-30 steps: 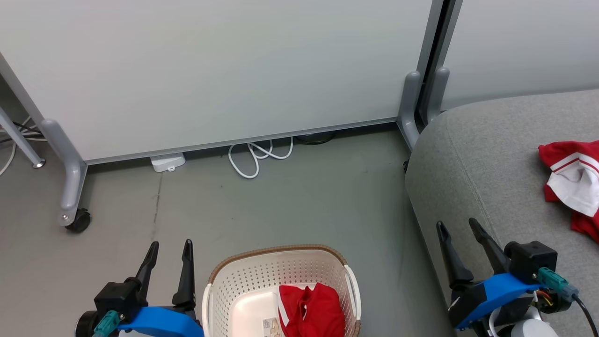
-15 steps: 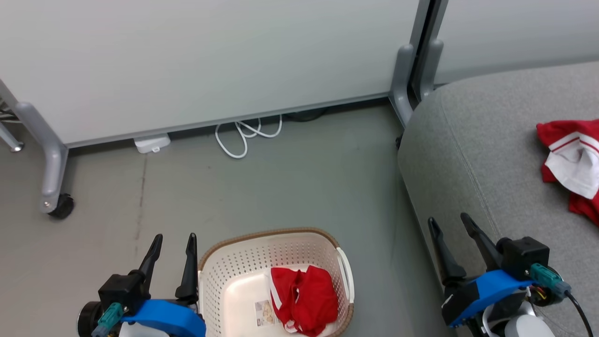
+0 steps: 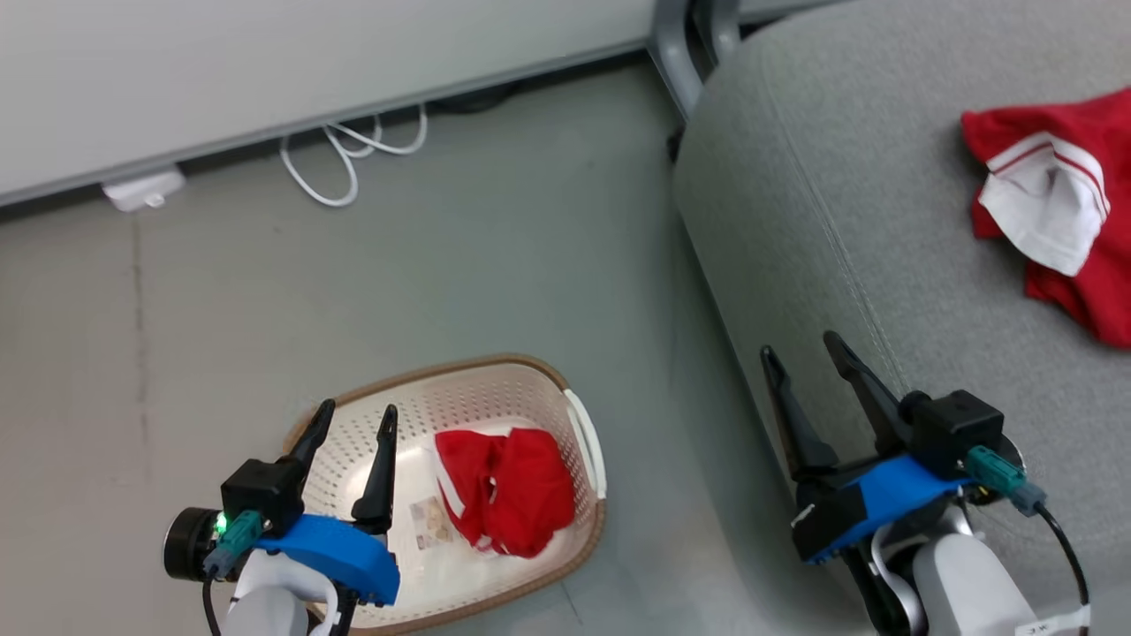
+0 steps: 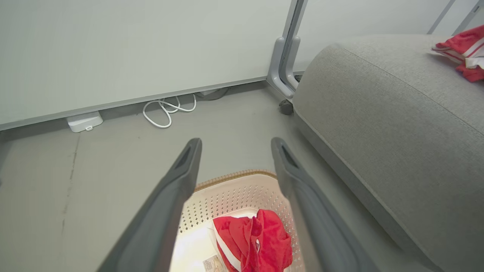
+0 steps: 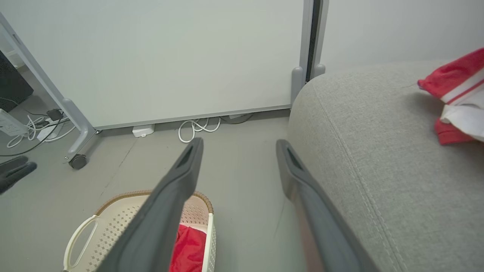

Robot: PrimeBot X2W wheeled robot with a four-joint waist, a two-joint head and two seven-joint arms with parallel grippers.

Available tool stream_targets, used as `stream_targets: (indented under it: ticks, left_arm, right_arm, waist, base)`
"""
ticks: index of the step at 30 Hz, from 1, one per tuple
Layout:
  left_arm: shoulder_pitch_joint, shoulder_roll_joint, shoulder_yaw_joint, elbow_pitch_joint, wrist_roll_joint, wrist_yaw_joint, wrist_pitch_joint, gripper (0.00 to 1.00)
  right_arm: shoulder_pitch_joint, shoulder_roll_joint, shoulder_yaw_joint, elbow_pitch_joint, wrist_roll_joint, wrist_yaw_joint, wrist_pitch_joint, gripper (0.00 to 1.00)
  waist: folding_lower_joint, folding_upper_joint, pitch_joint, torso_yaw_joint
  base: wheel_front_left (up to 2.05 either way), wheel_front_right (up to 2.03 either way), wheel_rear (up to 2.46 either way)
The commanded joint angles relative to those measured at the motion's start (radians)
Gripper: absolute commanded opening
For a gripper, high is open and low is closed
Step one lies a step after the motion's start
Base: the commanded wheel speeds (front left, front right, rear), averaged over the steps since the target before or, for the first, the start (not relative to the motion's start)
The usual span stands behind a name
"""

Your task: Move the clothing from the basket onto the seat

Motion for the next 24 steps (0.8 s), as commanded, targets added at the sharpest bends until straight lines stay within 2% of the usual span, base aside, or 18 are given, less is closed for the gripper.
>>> stream_targets:
  ticks: [1, 7, 14, 24]
  left_arm:
    - [-0.031, 0.014, -0.009, 0.015, -0.004, -0.001, -0.003, 1.0]
    - [-0.091, 0.048, -0.05, 0.084, -0.009, -0.001, -0.003, 1.0]
    - [-0.161, 0.108, -0.078, 0.162, -0.016, -0.001, -0.003, 1.0]
    - [-0.263, 0.19, -0.169, 0.271, -0.045, -0.001, 0.001, 1.0]
  right_arm:
    - [-0.025, 0.006, 0.013, 0.005, 0.01, 0.0, -0.012, 1.0]
    - [-0.08, 0.012, 0.062, 0.025, 0.024, 0.0, -0.048, 1.0]
    - [-0.173, 0.015, 0.153, 0.058, 0.092, 0.0, -0.108, 1.0]
    - [-0.282, 0.015, 0.232, 0.07, 0.163, 0.0, -0.155, 1.0]
  waist:
    - [-0.0001, 0.0, 0.073, -0.067]
    - [-0.0001, 0.0, 0.158, -0.127]
    - [-0.0001, 0.0, 0.296, -0.21]
    - [-0.0001, 0.0, 0.453, -0.279]
  base:
    - [0.0, 0.0, 0.0]
    - [0.0, 0.0, 0.0]
    - [0.0, 0.0, 0.0]
    - [0.0, 0.0, 0.0]
